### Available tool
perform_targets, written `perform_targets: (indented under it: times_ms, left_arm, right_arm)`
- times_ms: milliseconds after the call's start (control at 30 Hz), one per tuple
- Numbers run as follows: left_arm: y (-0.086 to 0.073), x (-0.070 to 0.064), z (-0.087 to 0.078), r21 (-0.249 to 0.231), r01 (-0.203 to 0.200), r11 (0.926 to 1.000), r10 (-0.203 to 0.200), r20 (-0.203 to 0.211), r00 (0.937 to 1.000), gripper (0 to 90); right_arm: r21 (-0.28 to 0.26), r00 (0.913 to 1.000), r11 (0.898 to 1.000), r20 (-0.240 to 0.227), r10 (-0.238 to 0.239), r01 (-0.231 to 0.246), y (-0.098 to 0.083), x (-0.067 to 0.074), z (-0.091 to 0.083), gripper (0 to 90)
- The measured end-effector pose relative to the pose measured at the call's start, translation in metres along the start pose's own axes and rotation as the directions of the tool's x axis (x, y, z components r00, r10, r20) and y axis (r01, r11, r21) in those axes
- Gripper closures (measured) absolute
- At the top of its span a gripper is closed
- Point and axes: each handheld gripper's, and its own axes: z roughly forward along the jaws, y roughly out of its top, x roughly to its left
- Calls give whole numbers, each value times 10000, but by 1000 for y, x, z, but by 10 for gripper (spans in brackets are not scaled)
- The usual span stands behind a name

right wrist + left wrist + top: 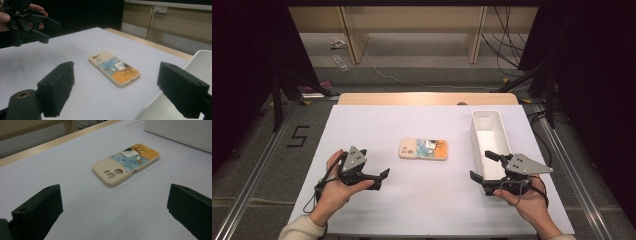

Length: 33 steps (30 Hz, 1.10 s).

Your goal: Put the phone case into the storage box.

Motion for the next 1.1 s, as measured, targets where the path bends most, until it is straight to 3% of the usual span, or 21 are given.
perform_targets:
  times_ms: [267, 333, 467, 533, 600, 633, 667, 700, 733, 767, 867, 933, 1033, 1067, 1100]
  left_arm:
    - [0, 0, -1, 14, -30, 10000, 30, 6, 10000, 0]
    - [0, -1, -1, -3, -29, 10000, 29, 0, 10000, 0]
    - [0, -2, 0, 1, -37, 10000, 37, 26, 10000, 0]
    - [0, -2, 0, -1, -19, 10000, 19, 25, 10000, 0]
    - [0, -2, 0, -4, -26, 10000, 26, 29, 10000, 0]
    - [0, -2, 0, -4, -26, 10000, 26, 29, 10000, 0]
    - [0, -2, 0, 5, -27, 10000, 27, 34, 10000, 0]
    - [0, -2, 0, 10, -33, 10000, 32, 46, 10000, 0]
    - [0, -2, 0, 10, -33, 10000, 32, 46, 10000, 0]
    - [0, -2, 1, 1, -20, 10000, 20, 63, 10000, 0]
    - [0, -2, 1, 4, -20, 10000, 20, 81, 10000, 0]
    - [0, -2, 1, 0, -31, 10000, 31, 89, 10000, 0]
    - [0, -2, 1, 3, -28, 10000, 28, 77, 10000, 0]
    - [0, -2, 1, 3, -28, 10000, 28, 77, 10000, 0]
    - [0, -2, 2, -8, -3, 10000, 3, 56, 10000, 0]
  right_arm:
    - [20, 10000, 10000, 28, -15, 15, 1, 1, 1, 149]
    - [17, 9998, 9999, 76, 161, -161, 4, 3, 3, 146]
    - [66, 9995, 10000, -320, 17, -15, 12, 10, 13, 144]
    - [70, 10000, 10000, -70, 2, -2, 17, 14, 21, 185]
    - [238, 10000, 9997, -33, -29, 30, 23, 17, 28, 272]
    - [238, 10000, 9997, -33, -29, 30, 23, 17, 28, 272]
    - [389, 9999, 9992, 127, -22, 17, 29, 19, 39, 436]
    - [520, 9997, 9986, 233, 14, -27, 31, 19, 43, 501]
    - [520, 9997, 9986, 233, 14, -27, 31, 19, 43, 501]
    - [1061, 9988, 9940, 433, 211, -256, 38, 19, 56, 667]
    - [1774, 9943, 9831, 1036, 259, -441, 44, 17, 73, 821]
    - [2162, 9883, 9721, 1395, 611, -906, 47, 13, 86, 889]
    - [2654, 9798, 9549, 1803, 866, -1332, 51, 8, 107, 900]
    - [2654, 9798, 9549, 1803, 866, -1332, 51, 8, 107, 900]
    - [2841, 9724, 9422, 1978, 1239, -1778, 54, 5, 121, 900]
